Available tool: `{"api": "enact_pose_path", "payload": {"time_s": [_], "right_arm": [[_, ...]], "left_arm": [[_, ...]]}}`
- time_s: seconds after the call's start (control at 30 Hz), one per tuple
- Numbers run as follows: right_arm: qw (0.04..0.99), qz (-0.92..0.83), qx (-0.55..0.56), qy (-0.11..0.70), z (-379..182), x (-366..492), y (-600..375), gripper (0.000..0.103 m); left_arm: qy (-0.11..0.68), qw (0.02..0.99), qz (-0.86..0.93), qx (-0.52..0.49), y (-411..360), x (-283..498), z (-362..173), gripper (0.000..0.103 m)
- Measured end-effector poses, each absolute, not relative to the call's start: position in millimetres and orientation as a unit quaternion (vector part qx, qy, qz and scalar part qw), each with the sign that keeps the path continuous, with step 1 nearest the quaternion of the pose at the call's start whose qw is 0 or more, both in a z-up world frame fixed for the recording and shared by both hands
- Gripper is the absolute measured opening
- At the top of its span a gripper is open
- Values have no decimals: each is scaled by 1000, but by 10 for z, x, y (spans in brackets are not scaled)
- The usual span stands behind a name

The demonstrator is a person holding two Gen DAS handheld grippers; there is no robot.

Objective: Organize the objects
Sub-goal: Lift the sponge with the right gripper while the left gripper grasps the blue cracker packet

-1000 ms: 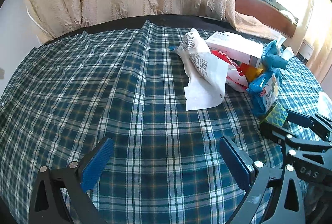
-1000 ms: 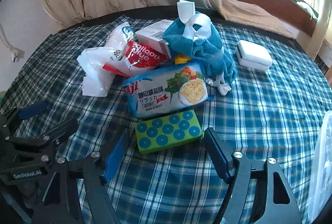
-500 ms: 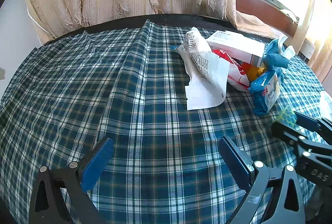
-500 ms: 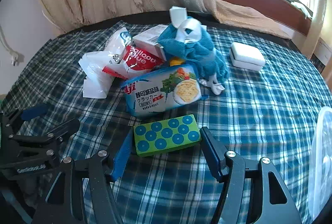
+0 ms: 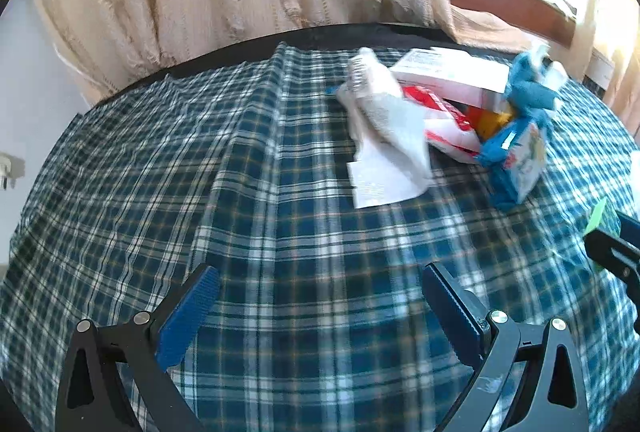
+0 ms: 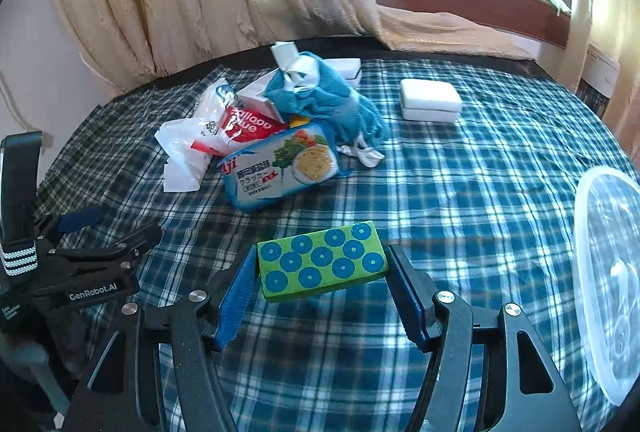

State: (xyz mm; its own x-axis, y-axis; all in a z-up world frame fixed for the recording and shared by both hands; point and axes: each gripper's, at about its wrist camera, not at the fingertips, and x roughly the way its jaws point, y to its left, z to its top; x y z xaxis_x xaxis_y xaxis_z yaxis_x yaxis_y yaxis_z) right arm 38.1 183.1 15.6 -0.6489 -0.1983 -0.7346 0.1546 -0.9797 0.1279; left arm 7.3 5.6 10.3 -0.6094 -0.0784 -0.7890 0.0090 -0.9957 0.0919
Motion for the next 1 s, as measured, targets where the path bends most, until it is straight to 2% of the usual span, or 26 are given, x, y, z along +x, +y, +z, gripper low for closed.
{"api": "enact_pose_path", "payload": {"time_s": [0.43,1.0], "right_arm": [[91,-914,391,-64,176,491,2245,65],[78,-917,378,-99,186,598,2599,65]], "left_arm": [[-97,-19,-902,420,656,-42,378,103],[-166,-48,-886,431,1197,-417,133,103]]}}
